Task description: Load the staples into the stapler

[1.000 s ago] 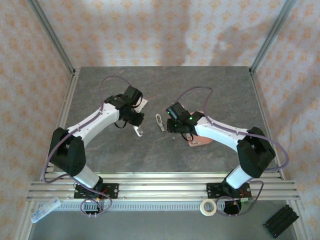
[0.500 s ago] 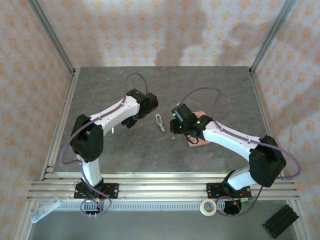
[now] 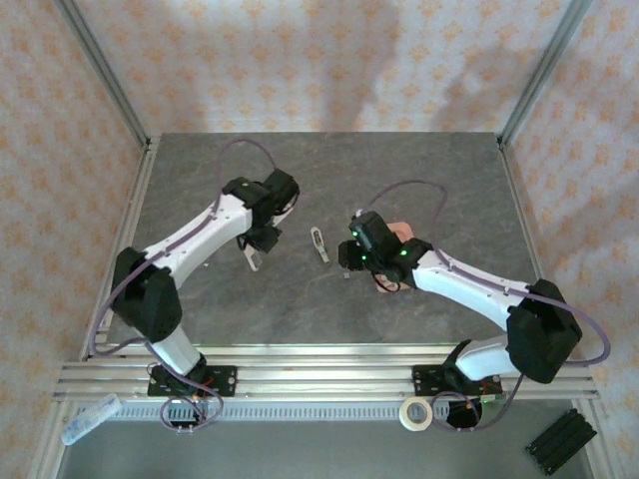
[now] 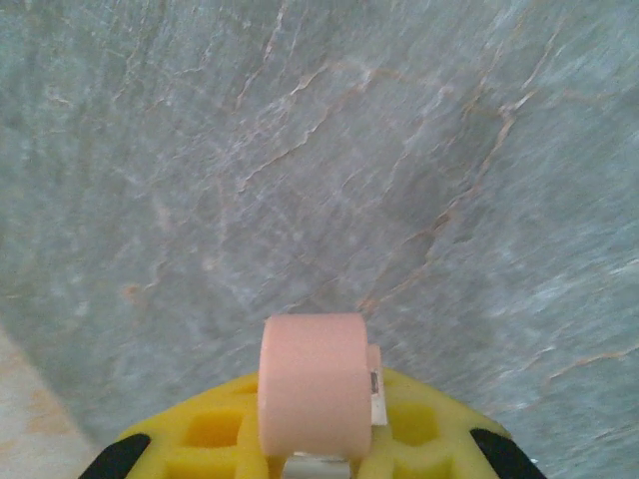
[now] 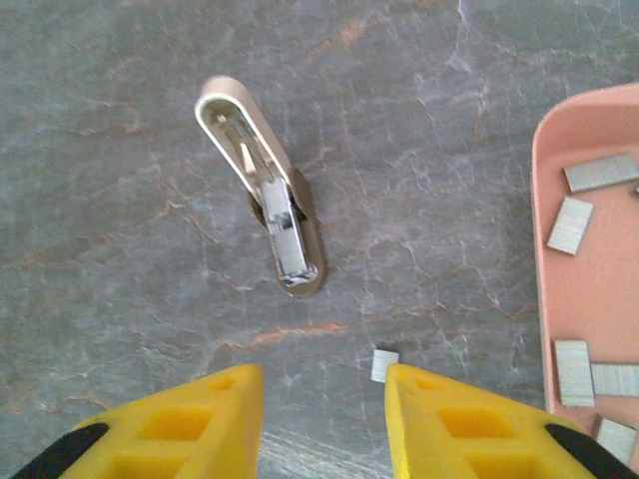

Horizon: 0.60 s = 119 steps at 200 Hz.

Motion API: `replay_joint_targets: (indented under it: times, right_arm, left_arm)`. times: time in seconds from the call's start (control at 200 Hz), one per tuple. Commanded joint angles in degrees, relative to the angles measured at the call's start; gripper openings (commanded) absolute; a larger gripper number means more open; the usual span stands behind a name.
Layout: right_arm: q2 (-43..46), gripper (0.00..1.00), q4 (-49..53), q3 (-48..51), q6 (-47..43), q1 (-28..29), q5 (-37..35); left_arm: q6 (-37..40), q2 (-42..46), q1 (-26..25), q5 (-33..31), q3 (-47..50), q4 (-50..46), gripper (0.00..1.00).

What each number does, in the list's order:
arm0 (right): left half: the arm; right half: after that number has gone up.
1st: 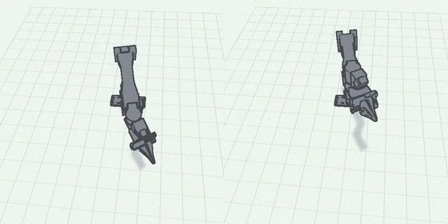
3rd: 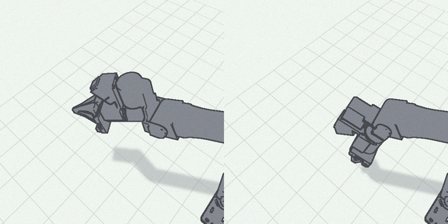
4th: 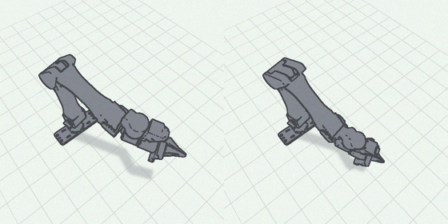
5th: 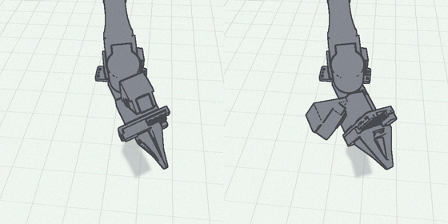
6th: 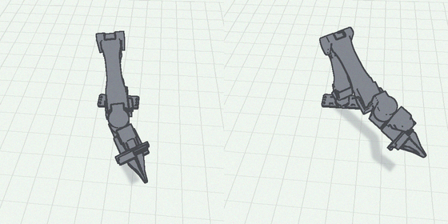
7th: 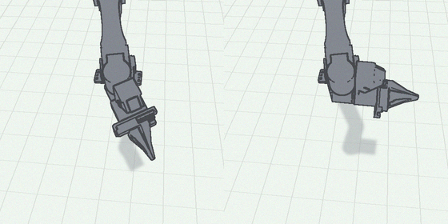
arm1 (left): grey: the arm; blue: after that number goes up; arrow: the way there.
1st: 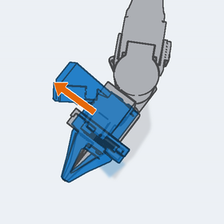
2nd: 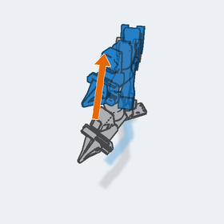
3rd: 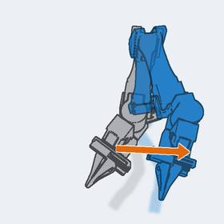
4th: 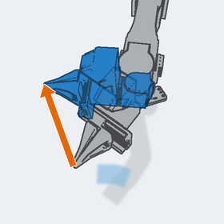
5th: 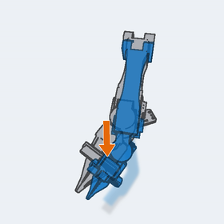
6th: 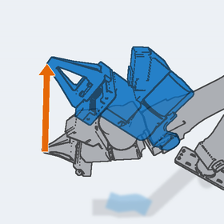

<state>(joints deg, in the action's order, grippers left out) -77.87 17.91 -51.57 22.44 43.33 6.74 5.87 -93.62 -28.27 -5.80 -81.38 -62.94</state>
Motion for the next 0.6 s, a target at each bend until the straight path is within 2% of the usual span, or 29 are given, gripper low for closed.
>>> replay_joint_targets:
  times: [0.0,0.055,0.175,0.235,0.32,0.591]
  right_arm:
    - [2.0,0.37,-3.6,1.4,0.3,-0.3,-0.2]
    - [2.3,0.37,-4.1,2.1,0.6,-0.3,-0.8]
    - [1.8,0.38,-3.9,3.1,2.2,-1.1,-0.9]
    - [1.0,0.37,-1.9,2.5,3.4,-2.5,0.5]
    - [0.0,0.37,0.8,1.7,3.7,-3.7,2.0]
    - [-6.2,0.37,9.7,-4.0,1.0,-4.2,3.8]
  left_arm:
    - [-1.7,5.6,2.3,11.1,5.8,10.2,0.06]
    - [-0.2,8.9,2.3,15.7,11.2,17.1,0.06]
    - [-1.2,15.4,2.5,24.6,24.9,39.5,0.05]
    - [-3.0,16.8,2.5,28.7,31.0,51.6,0.05]
    - [-4.3,16.8,2.4,32.6,36.8,63.9,0.05]
    - [-4.0,11.8,2.5,40.7,45.9,85.6,0.05]
